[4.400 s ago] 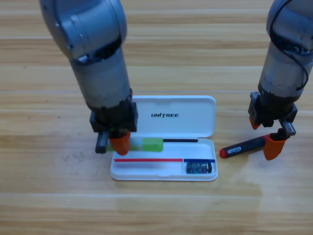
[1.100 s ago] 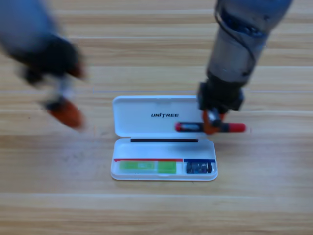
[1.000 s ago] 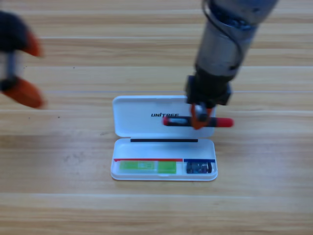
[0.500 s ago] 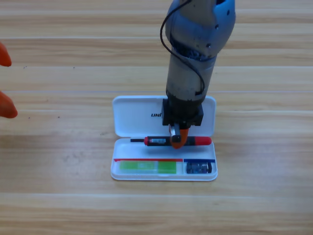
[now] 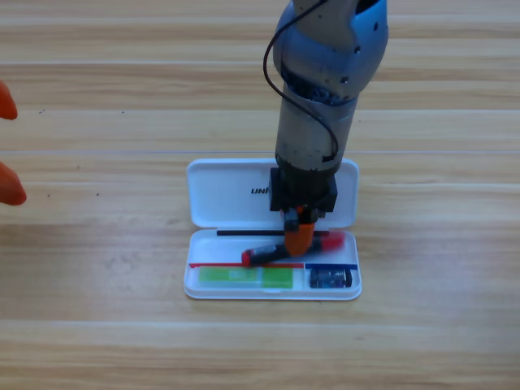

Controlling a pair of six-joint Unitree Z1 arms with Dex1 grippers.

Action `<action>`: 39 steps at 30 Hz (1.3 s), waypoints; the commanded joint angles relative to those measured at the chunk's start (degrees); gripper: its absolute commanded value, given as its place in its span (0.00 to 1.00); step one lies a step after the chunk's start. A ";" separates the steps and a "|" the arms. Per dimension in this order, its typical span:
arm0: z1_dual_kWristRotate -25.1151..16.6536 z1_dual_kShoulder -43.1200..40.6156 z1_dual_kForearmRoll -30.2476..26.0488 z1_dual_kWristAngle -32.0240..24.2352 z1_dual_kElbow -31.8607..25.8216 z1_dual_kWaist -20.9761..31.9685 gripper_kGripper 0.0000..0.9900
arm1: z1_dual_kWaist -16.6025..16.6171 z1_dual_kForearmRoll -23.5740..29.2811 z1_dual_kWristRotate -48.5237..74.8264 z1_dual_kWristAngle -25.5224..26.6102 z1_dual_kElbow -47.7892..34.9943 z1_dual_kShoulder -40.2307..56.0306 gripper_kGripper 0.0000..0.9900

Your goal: Clean up eraser and pencils

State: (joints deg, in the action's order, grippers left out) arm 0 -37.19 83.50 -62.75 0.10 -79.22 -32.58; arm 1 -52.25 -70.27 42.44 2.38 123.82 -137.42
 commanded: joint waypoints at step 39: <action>-4.82 45.25 16.96 -32.18 -25.02 12.36 0.00 | -2.15 26.94 -14.66 21.61 -45.78 50.67 0.94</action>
State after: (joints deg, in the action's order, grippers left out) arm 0 -40.54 121.86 -46.00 -28.75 -105.71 -21.95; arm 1 -53.01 -44.16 28.68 23.27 79.83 -88.65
